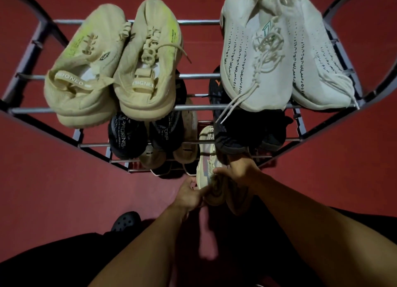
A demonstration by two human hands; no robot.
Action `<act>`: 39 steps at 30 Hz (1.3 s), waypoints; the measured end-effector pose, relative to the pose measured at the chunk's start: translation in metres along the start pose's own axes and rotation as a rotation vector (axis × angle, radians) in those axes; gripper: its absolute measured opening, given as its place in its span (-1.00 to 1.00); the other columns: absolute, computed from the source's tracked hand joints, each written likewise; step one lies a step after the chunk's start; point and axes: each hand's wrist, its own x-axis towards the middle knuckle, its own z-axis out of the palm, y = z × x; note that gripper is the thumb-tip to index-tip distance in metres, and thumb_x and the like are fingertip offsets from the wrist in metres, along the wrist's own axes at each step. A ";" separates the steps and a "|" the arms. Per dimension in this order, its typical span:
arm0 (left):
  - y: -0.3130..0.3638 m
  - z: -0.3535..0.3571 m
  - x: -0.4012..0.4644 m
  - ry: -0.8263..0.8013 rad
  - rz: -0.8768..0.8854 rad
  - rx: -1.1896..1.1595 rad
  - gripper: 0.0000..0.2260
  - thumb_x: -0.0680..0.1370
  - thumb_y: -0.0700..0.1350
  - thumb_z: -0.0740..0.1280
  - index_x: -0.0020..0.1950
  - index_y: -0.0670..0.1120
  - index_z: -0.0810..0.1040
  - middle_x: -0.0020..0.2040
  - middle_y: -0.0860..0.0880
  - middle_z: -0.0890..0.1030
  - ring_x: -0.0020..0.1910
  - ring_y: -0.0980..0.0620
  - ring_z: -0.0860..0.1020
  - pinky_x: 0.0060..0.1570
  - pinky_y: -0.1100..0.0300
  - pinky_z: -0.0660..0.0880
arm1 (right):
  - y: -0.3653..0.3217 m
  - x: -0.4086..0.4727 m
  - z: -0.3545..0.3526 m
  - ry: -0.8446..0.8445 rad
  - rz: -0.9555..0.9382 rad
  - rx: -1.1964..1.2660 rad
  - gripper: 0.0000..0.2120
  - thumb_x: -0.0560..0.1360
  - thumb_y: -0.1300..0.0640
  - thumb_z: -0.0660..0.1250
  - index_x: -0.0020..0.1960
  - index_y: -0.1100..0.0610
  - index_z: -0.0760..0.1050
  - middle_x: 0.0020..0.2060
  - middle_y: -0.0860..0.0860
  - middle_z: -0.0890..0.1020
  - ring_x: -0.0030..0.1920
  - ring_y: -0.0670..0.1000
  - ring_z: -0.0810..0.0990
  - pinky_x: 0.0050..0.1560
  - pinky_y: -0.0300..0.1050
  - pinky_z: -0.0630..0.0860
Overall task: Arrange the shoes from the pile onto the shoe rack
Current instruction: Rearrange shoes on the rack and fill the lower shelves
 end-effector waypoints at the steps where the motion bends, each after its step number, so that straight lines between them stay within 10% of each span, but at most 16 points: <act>1: -0.001 -0.002 0.000 0.004 -0.008 0.014 -0.65 0.51 -0.27 0.47 0.19 -0.21 0.37 -0.24 -0.11 0.62 -0.46 0.07 0.61 -0.45 0.21 0.53 | 0.000 -0.002 0.001 0.006 -0.010 -0.028 -0.25 0.45 -0.37 0.27 0.45 0.11 0.34 0.41 0.14 0.45 0.42 0.16 0.38 0.39 0.00 0.30; 11: -0.007 -0.007 -0.008 0.007 -0.014 0.060 -0.67 0.54 -0.37 0.39 0.14 -0.19 0.28 -0.32 -0.14 0.47 -0.65 0.17 0.44 -0.67 0.37 0.32 | 0.009 -0.001 0.007 -0.083 -0.049 0.179 -0.40 0.28 -0.49 0.22 0.24 -0.28 0.31 0.22 -0.13 0.50 0.27 -0.01 0.46 0.31 0.01 0.42; 22: 0.000 -0.021 -0.017 -0.010 0.027 0.151 -0.62 0.50 -0.30 0.46 0.20 -0.22 0.35 -0.21 -0.17 0.60 -0.41 0.01 0.58 -0.48 0.22 0.51 | 0.006 -0.002 0.010 -0.136 -0.056 0.200 -0.24 0.37 -0.32 0.26 0.43 0.10 0.37 0.32 0.10 0.53 0.33 0.10 0.48 0.28 -0.04 0.42; 28: 0.001 -0.028 -0.021 -0.033 0.039 0.256 -0.63 0.49 -0.28 0.49 0.21 -0.23 0.41 -0.22 -0.15 0.61 -0.42 0.03 0.57 -0.49 0.25 0.50 | 0.007 -0.014 -0.011 -0.220 -0.048 0.234 -0.71 0.43 -0.12 0.47 -0.02 0.03 0.50 -0.35 -0.14 0.50 -0.31 -0.13 0.48 -0.29 -0.24 0.37; 34: 0.012 -0.041 -0.036 -0.072 0.013 0.311 -0.70 0.47 -0.17 0.53 0.07 -0.10 0.46 -0.17 -0.12 0.64 -0.42 0.10 0.59 -0.46 0.30 0.47 | -0.003 -0.054 -0.034 -0.314 0.170 0.684 -0.59 0.52 -0.15 0.37 -0.39 0.05 0.41 -0.57 -0.14 0.43 -0.57 -0.14 0.38 -0.47 -0.24 0.31; 39: 0.024 -0.039 -0.048 -0.007 0.102 0.223 -0.69 0.53 -0.04 0.47 0.19 -0.16 0.56 -0.03 -0.19 0.68 -0.17 -0.06 0.59 -0.20 0.14 0.50 | -0.010 -0.085 -0.028 -0.173 0.527 1.038 -0.47 0.52 -0.33 0.21 -0.02 0.17 0.51 -0.25 0.15 0.59 -0.52 -0.01 0.42 -0.51 -0.28 0.21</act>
